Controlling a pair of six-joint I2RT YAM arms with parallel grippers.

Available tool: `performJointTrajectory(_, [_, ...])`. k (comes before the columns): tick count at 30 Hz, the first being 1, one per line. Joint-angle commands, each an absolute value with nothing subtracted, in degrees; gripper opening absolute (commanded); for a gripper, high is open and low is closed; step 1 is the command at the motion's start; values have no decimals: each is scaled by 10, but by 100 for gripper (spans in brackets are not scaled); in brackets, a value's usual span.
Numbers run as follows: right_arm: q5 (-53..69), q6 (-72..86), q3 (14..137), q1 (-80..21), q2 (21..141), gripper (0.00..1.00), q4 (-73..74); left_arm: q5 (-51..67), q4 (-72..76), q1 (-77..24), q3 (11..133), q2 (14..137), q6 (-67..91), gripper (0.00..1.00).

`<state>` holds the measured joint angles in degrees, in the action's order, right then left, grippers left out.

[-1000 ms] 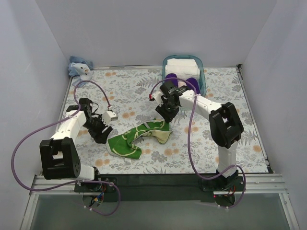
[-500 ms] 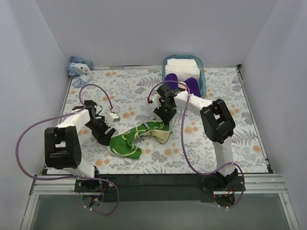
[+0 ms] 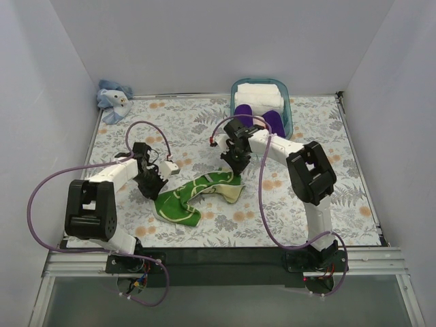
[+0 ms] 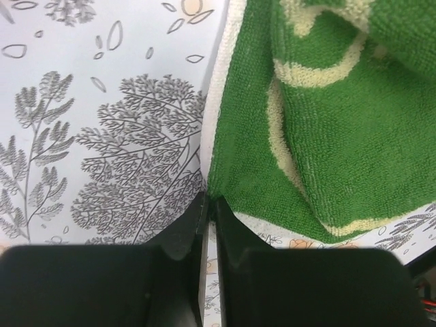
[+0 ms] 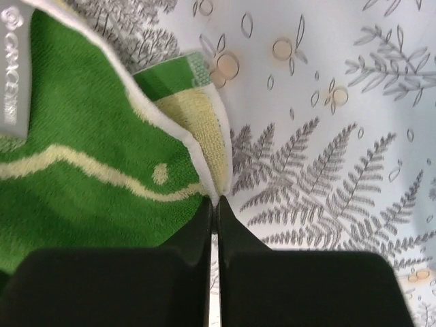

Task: Roll the towels
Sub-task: Move the towel to the center of the board, then flatten the towel

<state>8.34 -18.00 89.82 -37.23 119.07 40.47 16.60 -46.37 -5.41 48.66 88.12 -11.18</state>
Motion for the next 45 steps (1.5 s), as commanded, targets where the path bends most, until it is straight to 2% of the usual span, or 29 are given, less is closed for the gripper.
performJointTrajectory(1, [94, -179, 883, -367, 1102, 1, 406, 145, -467, -55, 519, 859, -80, 2])
performJointTrajectory(11, [75, -192, 871, -311, 941, 1, 407, 124, -506, -40, 644, 772, -80, 0])
performJointTrajectory(18, [55, -224, 823, -299, 827, 1, 438, 149, -579, -40, 713, 694, -93, 0])
performJointTrajectory(21, [57, -230, 757, -294, 767, 1, 445, 164, -636, -40, 722, 630, -112, 0])
performJointTrajectory(29, [183, -230, 702, -234, 662, 1, 492, 177, -731, -40, 758, 562, -122, 0])
performJointTrajectory(34, [207, -207, 709, -236, 692, 1, 461, 141, -699, -40, 739, 598, -110, 0])
performJointTrajectory(43, [43, -150, 737, -280, 909, 1, 351, 88, -486, -30, 637, 779, -84, 0])
performJointTrajectory(45, [12, -142, 749, -280, 953, 14, 341, 89, -452, -26, 635, 814, -77, 0])
